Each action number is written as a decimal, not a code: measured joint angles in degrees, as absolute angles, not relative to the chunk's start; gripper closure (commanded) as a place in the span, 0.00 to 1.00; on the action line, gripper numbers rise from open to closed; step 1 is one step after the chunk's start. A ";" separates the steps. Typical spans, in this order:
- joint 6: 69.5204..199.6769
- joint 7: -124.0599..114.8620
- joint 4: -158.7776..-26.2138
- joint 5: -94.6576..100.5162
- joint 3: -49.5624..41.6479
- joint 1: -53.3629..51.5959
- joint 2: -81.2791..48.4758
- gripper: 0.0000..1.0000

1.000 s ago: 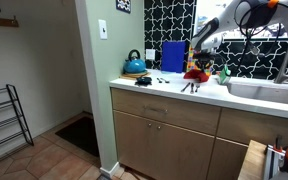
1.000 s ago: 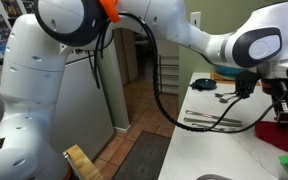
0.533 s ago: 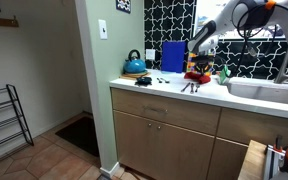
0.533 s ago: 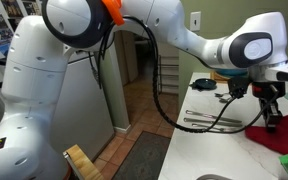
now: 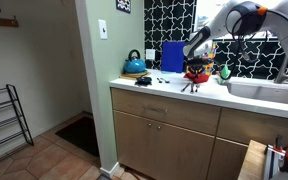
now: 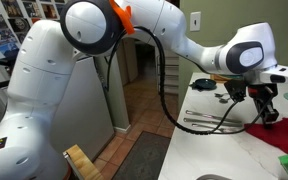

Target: Pick up the red towel and move it to the right in front of the checked board

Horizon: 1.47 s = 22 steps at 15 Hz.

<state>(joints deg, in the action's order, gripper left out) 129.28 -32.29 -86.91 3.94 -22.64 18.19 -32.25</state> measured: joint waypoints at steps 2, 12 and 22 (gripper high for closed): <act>129.31 -31.90 -86.44 4.05 -22.63 17.72 -32.99 0.55; 127.16 -21.10 -86.14 3.85 -20.14 16.03 -22.70 0.00; 104.02 -0.23 -90.47 4.06 -12.98 13.69 -7.87 0.00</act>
